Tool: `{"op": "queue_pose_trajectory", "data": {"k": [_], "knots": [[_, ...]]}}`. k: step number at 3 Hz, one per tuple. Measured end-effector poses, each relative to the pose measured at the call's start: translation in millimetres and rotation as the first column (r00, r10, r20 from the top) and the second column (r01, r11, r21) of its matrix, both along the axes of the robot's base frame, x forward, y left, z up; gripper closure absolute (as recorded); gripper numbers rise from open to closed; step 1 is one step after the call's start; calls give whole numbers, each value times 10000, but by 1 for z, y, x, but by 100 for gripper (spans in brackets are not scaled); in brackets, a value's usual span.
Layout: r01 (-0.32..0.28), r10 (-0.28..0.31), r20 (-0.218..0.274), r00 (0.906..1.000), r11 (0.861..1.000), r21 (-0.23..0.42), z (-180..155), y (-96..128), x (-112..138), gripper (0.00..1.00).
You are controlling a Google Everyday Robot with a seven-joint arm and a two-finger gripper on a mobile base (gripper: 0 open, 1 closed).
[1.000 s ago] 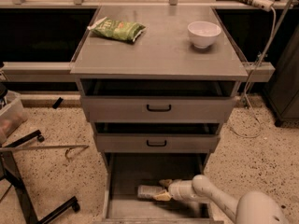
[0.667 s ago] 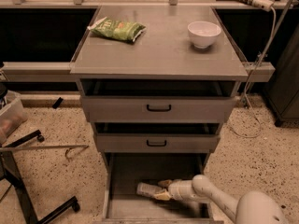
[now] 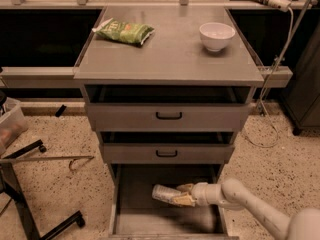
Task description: Pick blue plastic bottle from bottom drawer and place on counter
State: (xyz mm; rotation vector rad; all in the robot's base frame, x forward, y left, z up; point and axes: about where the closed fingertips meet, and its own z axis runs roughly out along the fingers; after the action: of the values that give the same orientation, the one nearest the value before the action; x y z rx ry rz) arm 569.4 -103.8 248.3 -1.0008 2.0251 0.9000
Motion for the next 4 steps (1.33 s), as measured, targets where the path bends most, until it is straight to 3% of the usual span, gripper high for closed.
{"op": "queue_pose_trajectory", "data": {"k": [1,2,3,4], "knots": [[-588,579,183,9982,9969,514,98,-9,-10,100],[-1276,1259,237,9918,9868,998,176,-20,-23,100],[-1974,1918,578,9797,9733,1167,262,-34,-35,100],[-1976,1920,576,9797,9733,1165,262,-34,-35,100]]}}
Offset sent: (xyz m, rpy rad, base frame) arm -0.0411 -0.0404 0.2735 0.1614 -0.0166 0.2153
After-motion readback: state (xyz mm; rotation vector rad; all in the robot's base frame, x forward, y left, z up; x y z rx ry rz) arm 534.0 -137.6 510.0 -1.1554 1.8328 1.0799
